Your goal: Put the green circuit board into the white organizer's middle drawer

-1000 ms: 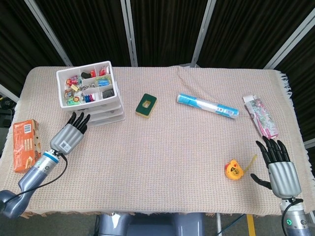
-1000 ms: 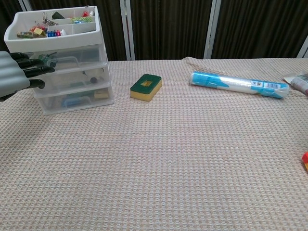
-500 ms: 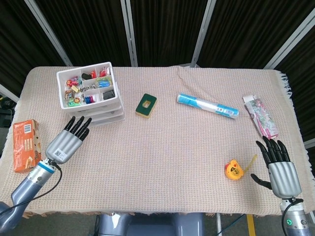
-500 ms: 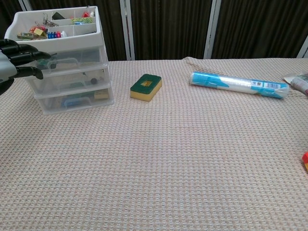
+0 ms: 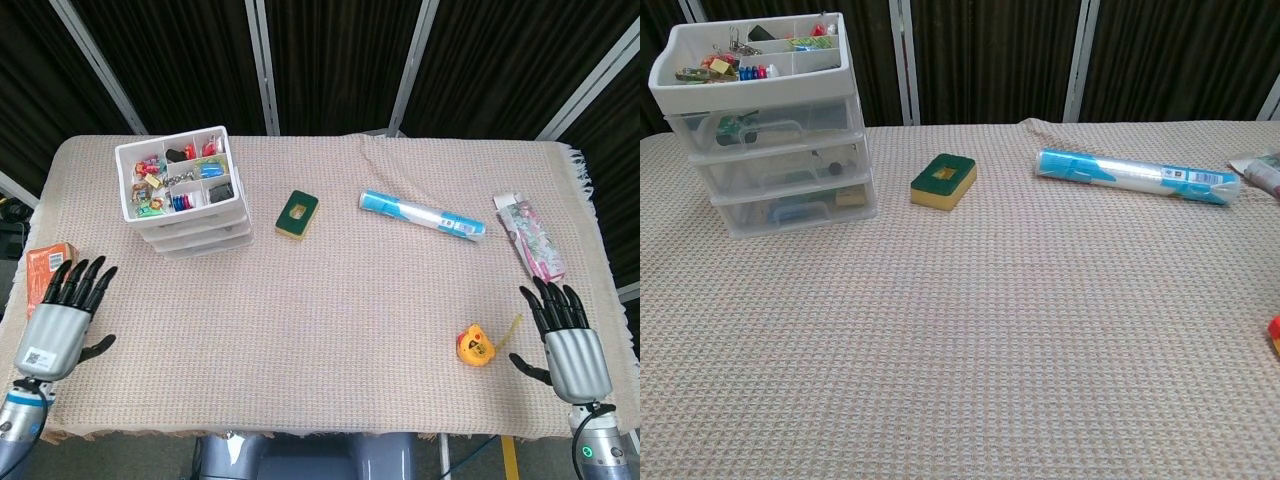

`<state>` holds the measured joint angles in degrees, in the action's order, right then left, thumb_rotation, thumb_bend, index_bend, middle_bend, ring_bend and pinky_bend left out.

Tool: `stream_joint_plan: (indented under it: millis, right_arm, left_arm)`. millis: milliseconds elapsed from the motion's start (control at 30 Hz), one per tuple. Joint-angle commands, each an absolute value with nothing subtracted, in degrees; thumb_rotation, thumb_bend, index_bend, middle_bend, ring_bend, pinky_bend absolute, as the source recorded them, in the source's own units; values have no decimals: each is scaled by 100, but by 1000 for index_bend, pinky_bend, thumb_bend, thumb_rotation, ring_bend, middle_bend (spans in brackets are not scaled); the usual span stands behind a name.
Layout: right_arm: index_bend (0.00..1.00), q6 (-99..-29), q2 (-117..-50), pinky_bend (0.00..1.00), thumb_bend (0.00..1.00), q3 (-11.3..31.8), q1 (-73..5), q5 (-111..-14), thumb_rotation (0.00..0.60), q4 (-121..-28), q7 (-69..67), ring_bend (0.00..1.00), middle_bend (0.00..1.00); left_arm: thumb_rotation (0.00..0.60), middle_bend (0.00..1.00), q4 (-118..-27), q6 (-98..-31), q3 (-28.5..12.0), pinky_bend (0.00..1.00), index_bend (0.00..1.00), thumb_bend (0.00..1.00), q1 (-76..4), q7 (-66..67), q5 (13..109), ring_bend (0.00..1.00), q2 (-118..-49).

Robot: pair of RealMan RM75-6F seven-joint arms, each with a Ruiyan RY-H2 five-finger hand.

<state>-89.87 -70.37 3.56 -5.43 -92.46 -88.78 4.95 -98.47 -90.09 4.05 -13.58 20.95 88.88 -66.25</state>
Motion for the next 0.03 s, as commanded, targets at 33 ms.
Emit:
stream_joint_plan:
  millis: [33]
  right_arm:
    - [76, -8988, -7040, 0, 0, 358, -544, -9246, 600, -8881, 492, 0, 0]
  left_arm:
    - [600, 0, -9644, -9232, 585, 0, 0, 5, -1048, 1847, 8842, 0, -6598]
